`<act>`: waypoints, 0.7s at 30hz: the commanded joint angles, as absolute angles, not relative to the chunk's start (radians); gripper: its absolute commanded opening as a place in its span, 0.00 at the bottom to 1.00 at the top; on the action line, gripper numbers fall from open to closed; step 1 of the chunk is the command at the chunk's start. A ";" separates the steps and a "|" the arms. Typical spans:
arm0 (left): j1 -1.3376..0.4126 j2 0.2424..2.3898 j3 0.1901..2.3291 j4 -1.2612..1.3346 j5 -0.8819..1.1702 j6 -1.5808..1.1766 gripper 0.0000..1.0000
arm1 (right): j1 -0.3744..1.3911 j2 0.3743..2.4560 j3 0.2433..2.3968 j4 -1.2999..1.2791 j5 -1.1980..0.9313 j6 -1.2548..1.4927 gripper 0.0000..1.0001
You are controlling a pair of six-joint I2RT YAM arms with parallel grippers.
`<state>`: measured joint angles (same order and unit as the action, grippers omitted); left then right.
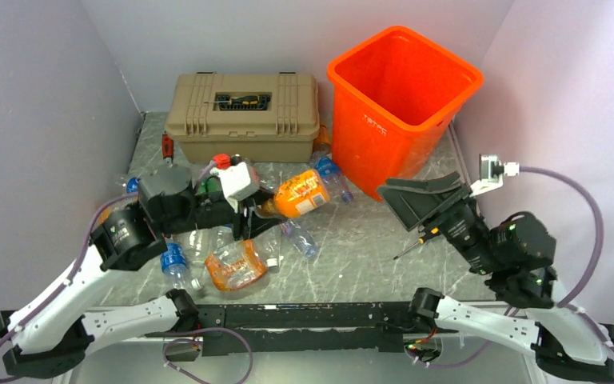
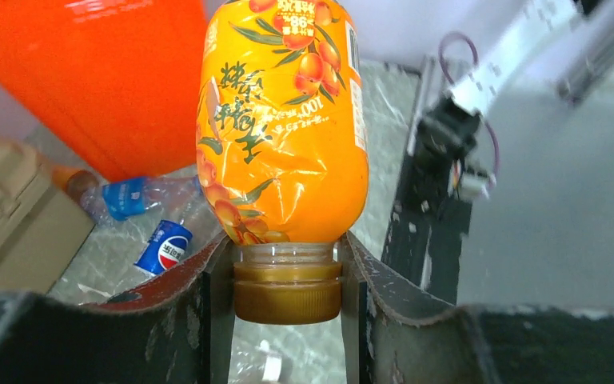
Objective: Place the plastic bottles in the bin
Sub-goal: Place the plastic bottle in the trash bin.
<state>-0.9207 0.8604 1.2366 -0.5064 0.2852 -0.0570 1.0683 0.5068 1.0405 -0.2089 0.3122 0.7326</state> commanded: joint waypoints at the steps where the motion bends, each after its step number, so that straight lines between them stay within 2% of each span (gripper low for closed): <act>1: -0.924 1.040 1.399 -1.003 0.545 0.377 0.00 | 1.069 0.706 1.196 -0.675 0.301 0.698 1.00; 7: -0.939 1.119 1.376 -1.057 0.480 0.623 0.00 | 1.069 0.802 1.219 -0.636 0.301 0.698 1.00; 15: -0.940 0.986 1.206 -0.816 0.475 0.728 0.00 | 1.069 0.935 1.282 -0.793 0.301 0.698 1.00; 21: -0.942 1.049 1.216 -0.843 0.475 0.765 0.00 | 1.069 0.989 1.225 -0.754 0.301 0.698 1.00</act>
<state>-0.9379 1.0008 1.2064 -0.8852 0.4480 0.6991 1.0676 0.9733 1.2400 -0.7654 0.3038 0.7136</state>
